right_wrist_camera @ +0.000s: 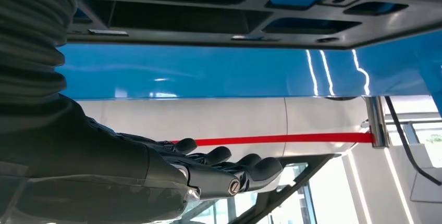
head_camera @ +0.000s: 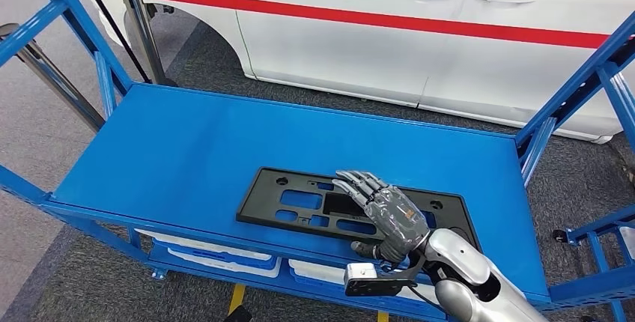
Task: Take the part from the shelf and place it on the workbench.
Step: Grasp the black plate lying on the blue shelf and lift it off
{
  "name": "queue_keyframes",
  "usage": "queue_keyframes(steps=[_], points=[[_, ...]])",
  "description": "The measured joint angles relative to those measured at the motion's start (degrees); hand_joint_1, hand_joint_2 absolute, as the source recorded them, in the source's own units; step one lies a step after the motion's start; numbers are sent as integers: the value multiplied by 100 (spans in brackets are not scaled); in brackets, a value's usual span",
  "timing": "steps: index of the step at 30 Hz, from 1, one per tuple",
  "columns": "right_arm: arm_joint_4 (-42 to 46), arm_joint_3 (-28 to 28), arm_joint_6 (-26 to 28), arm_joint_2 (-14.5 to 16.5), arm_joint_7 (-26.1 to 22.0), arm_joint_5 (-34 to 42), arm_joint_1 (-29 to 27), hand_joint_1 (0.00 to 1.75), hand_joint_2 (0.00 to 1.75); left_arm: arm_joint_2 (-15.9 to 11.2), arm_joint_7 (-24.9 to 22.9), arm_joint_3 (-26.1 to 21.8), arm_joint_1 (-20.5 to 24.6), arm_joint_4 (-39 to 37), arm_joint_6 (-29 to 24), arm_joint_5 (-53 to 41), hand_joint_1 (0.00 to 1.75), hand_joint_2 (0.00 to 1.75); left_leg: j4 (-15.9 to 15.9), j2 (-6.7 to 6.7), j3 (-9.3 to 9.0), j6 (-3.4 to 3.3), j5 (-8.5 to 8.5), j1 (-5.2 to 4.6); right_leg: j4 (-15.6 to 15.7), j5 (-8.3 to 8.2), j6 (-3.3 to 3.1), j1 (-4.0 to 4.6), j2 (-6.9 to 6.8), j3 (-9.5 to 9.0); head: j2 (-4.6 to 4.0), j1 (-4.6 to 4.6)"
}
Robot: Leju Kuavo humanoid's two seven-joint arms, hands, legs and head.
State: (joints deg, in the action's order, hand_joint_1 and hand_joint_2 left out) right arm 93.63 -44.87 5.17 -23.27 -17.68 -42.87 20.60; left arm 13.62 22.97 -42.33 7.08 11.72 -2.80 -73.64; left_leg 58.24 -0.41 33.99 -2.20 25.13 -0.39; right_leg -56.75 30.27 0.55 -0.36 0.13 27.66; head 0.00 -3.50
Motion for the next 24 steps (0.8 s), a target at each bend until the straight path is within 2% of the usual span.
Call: queue_keyframes(steps=[10,24], points=[[-161,2,-326,-224,184,-3,-20,0,175,0,0,5,0,0,7,11,0,0,1,0,0,0,0,-1,0,0,0,-1,0,-1,0,0],[-399,5,-291,-314,244,-15,-36,0,175,0,0,10,-1,1,7,15,0,0,1,0,0,0,0,0,0,0,0,0,0,1,0,1]])
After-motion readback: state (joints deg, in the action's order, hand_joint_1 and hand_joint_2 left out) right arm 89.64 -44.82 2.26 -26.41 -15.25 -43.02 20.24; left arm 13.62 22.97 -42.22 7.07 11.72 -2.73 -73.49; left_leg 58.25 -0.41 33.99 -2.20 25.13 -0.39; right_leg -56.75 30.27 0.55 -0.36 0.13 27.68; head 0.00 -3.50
